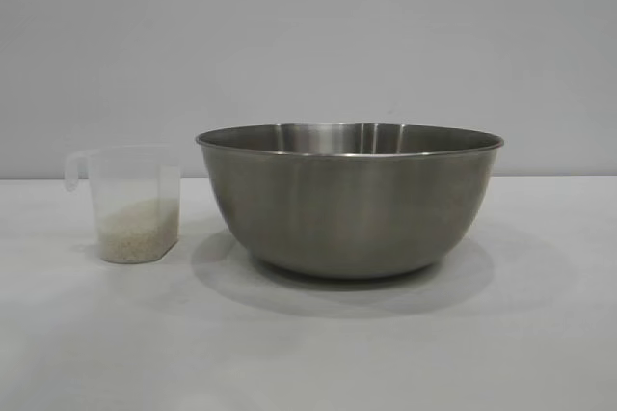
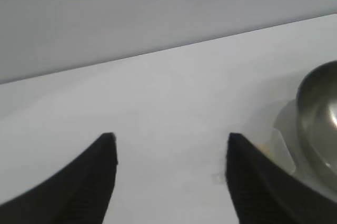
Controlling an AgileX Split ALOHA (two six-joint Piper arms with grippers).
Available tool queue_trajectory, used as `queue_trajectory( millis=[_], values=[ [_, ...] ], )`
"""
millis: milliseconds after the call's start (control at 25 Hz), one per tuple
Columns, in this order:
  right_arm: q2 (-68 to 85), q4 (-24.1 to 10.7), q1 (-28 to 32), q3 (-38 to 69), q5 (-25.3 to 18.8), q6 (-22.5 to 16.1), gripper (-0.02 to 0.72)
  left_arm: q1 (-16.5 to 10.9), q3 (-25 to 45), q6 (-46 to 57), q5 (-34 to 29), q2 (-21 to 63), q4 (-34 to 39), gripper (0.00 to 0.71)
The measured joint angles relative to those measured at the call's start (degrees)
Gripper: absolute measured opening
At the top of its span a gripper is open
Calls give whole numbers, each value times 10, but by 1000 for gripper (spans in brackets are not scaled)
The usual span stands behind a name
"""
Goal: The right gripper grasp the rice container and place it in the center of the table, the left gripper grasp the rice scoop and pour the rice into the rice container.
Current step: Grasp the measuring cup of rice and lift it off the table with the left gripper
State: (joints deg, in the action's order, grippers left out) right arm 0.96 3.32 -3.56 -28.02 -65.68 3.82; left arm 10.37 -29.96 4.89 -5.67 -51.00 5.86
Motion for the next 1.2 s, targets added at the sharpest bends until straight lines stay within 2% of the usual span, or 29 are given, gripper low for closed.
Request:
queue_trajectory(
  millis=[280,400,560,680,720,960,1200],
  values=[
    [0,0,0,0,0,0,477,0,63,26,125,1,-9,398],
    [0,0,0,0,0,0,477,0,98,61,183,1,10,398],
    [0,0,0,0,0,0,477,0,156,137,291,1,109,398],
    [0,0,0,0,0,0,477,0,194,164,350,2,168,398],
    [0,0,0,0,0,0,477,0,203,166,364,2,178,356],
    [0,0,0,0,0,0,477,0,225,173,380,2,191,356],
    [0,0,0,0,0,0,477,0,225,174,393,-20,159,356]
  ],
)
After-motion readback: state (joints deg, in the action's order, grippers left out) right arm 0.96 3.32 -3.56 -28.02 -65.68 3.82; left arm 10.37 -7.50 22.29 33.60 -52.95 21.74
